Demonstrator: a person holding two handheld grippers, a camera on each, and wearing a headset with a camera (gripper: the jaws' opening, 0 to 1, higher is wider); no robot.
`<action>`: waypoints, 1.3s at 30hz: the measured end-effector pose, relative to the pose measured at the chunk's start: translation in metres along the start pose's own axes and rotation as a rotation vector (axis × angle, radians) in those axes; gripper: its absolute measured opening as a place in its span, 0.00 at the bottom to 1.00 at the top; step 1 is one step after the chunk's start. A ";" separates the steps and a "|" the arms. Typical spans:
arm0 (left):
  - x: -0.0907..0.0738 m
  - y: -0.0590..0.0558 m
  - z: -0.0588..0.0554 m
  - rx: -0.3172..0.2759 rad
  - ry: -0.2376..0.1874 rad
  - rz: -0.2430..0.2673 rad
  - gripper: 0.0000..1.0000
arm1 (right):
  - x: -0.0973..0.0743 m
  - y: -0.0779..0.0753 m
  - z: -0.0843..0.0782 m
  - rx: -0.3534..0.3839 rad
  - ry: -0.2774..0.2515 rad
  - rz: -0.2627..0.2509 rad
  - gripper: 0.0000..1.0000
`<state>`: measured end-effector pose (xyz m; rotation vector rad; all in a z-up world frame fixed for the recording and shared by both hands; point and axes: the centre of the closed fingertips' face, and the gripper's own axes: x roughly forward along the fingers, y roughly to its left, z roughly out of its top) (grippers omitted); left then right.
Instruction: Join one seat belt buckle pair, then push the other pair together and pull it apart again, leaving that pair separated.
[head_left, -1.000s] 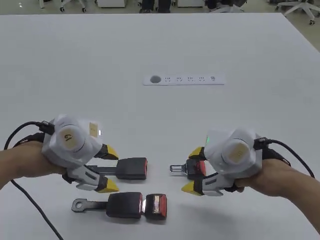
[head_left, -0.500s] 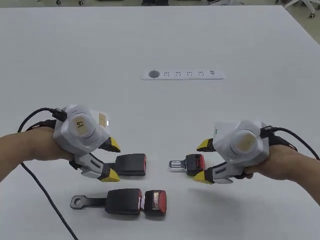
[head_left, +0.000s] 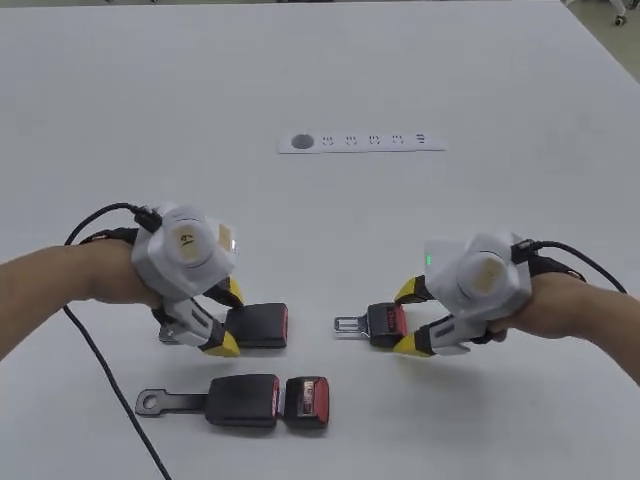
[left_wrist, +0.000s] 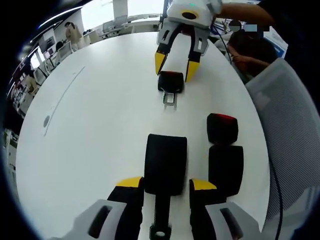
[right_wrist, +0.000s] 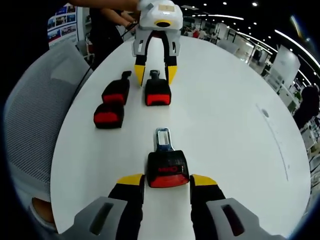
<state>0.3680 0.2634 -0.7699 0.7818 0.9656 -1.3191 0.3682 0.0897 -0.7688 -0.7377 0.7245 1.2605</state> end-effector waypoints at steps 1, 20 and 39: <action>0.000 0.000 0.000 0.002 0.004 -0.003 0.36 | 0.000 0.000 -0.001 -0.001 0.002 0.003 0.32; 0.007 0.003 -0.006 0.041 0.036 -0.021 0.32 | 0.005 -0.002 -0.003 -0.033 0.006 0.022 0.30; 0.007 0.003 -0.007 0.024 0.038 -0.029 0.31 | 0.012 0.001 0.009 -0.031 -0.008 0.039 0.30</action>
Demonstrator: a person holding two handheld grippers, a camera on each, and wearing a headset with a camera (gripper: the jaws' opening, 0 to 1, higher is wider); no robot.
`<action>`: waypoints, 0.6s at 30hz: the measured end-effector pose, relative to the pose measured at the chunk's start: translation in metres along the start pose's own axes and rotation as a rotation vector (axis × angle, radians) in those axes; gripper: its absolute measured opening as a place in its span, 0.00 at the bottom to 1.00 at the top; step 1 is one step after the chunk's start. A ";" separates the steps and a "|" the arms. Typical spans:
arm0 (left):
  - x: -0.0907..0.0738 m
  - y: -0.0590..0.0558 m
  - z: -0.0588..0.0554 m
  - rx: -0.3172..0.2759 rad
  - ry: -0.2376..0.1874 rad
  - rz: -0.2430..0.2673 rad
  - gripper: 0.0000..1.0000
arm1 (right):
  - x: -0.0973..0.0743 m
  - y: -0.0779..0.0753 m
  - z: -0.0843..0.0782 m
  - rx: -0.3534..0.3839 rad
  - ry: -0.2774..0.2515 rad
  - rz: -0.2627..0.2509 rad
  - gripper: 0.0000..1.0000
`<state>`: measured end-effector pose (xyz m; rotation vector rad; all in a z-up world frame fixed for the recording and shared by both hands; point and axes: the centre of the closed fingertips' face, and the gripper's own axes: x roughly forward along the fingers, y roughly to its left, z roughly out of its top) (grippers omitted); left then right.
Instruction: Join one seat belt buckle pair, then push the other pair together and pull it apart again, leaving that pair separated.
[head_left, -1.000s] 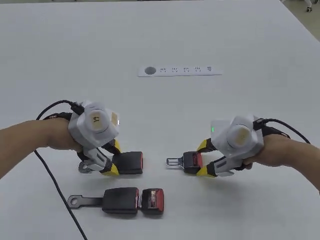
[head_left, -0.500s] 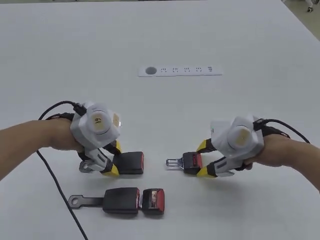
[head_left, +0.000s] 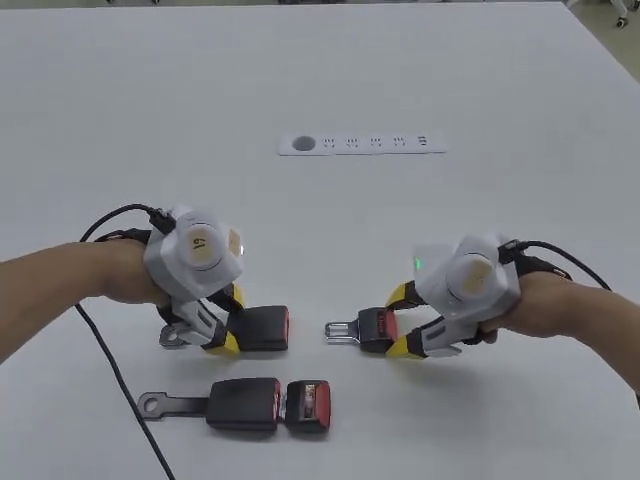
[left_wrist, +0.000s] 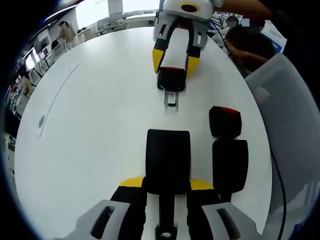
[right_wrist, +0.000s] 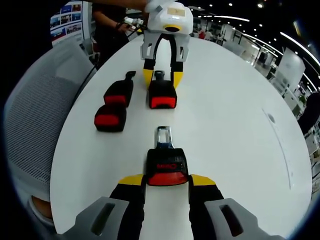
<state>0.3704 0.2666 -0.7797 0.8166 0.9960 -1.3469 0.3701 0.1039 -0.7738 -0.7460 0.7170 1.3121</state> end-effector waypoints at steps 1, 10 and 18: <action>0.000 0.000 0.000 0.000 0.001 0.000 0.31 | 0.001 0.000 0.001 0.000 -0.001 -0.001 0.30; -0.001 -0.001 0.001 0.010 0.014 -0.003 0.31 | 0.008 0.002 0.011 0.003 -0.013 -0.002 0.30; 0.000 -0.001 0.000 0.017 0.027 -0.006 0.31 | 0.014 0.002 0.021 0.004 -0.026 0.000 0.30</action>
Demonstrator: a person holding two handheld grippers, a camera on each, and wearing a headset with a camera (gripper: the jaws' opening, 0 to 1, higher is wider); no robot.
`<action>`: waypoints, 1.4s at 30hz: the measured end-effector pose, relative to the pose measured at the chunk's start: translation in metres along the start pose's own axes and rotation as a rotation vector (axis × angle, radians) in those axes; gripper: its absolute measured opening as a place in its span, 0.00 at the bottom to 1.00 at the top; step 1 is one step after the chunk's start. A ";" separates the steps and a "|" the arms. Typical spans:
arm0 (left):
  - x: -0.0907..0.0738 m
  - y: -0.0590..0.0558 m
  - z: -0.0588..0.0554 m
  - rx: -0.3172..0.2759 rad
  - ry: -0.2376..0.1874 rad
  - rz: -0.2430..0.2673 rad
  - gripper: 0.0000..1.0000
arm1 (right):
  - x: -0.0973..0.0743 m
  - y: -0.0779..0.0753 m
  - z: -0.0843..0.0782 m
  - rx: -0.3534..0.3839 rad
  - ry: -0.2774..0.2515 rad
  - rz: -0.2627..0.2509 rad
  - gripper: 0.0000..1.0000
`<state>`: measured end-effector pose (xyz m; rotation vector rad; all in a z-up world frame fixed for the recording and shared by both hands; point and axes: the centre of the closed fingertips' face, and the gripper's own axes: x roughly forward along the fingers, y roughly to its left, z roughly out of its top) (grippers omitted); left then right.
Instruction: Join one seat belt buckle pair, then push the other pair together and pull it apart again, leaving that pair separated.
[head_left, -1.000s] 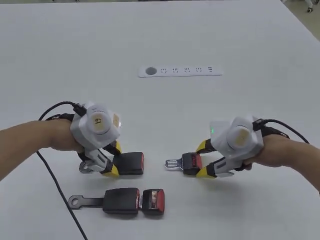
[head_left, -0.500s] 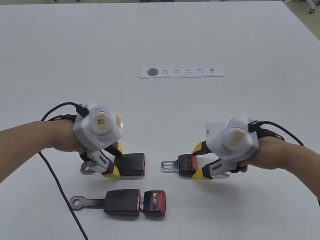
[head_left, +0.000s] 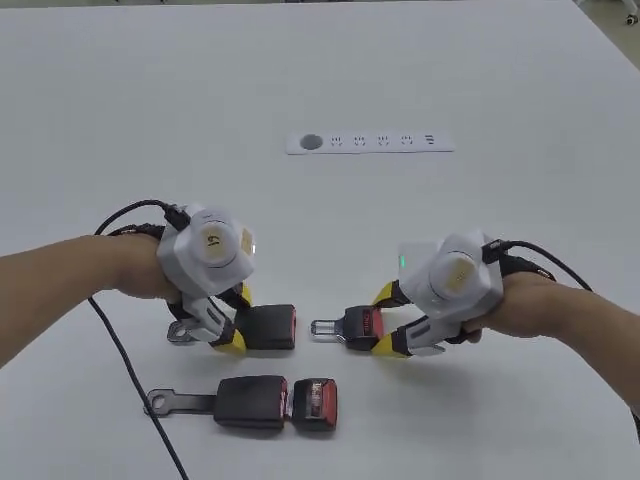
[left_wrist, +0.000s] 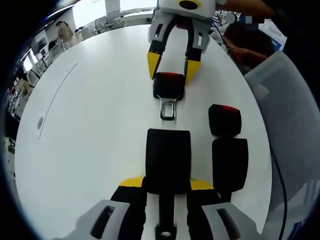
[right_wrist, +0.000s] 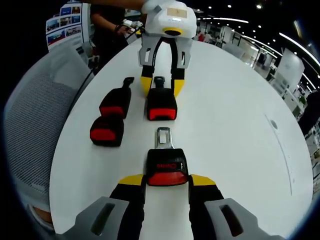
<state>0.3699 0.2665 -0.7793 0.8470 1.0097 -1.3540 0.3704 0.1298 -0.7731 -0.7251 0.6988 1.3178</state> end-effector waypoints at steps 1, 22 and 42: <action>0.000 0.000 0.000 -0.001 0.000 0.000 0.31 | 0.001 0.000 0.001 0.000 -0.001 -0.001 0.30; 0.001 0.002 -0.002 -0.010 0.002 0.002 0.31 | 0.016 0.004 0.024 -0.012 -0.025 0.011 0.30; 0.001 -0.001 0.000 0.008 -0.010 0.020 0.31 | 0.021 0.005 0.029 -0.026 -0.031 0.001 0.29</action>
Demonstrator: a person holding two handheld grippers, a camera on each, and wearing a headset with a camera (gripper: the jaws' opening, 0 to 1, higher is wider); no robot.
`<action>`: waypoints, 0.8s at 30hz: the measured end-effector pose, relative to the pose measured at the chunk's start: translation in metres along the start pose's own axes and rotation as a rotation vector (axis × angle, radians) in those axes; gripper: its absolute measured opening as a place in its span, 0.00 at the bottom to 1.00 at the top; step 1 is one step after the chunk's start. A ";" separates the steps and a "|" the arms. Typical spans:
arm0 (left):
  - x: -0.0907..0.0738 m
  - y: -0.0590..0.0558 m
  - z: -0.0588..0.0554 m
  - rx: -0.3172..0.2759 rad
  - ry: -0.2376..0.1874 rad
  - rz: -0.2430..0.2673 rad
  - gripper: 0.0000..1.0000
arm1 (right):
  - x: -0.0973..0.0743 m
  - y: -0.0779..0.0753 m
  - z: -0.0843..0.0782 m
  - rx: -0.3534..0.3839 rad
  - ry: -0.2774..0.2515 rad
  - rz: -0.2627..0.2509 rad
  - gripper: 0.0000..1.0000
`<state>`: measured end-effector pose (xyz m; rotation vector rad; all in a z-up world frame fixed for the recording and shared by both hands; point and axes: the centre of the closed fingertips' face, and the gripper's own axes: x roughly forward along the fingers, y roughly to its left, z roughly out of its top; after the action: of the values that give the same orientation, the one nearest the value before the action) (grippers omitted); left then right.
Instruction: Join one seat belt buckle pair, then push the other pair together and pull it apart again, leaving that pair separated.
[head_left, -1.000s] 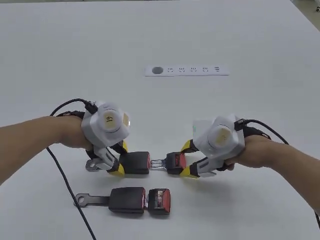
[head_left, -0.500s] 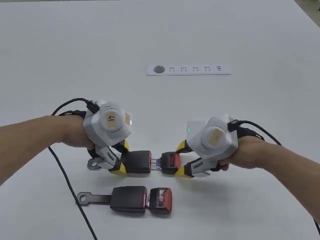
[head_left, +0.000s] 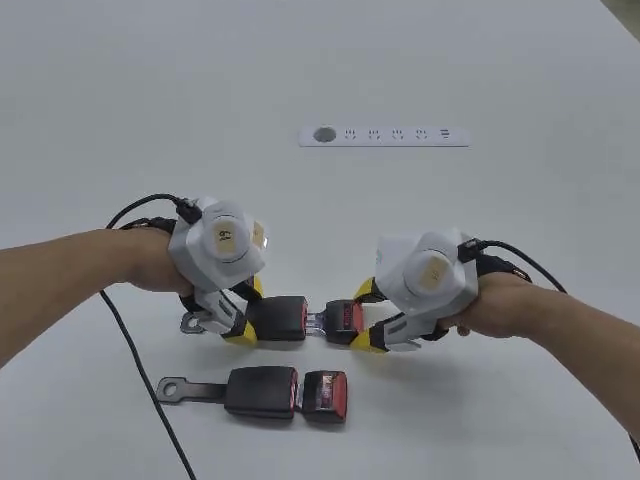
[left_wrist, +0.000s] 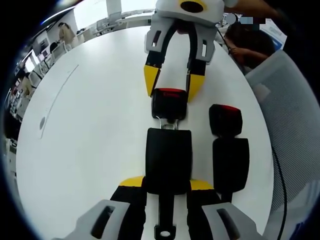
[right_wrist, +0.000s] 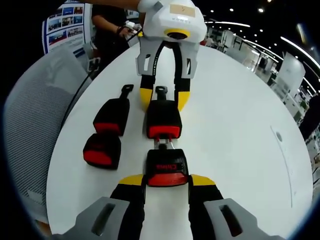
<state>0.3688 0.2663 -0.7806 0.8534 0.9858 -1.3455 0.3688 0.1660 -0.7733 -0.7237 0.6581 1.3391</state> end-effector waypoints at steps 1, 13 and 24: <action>0.000 0.000 0.000 0.003 0.000 -0.001 0.31 | 0.000 0.000 0.000 0.001 0.001 0.000 0.29; 0.001 0.002 -0.001 -0.018 -0.020 0.001 0.31 | 0.001 0.001 0.001 0.046 -0.001 -0.012 0.28; 0.000 0.001 -0.001 -0.012 -0.023 0.005 0.30 | 0.004 0.000 0.004 0.056 0.015 -0.008 0.28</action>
<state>0.3697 0.2670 -0.7811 0.8294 0.9719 -1.3411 0.3688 0.1718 -0.7735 -0.6908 0.7019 1.3040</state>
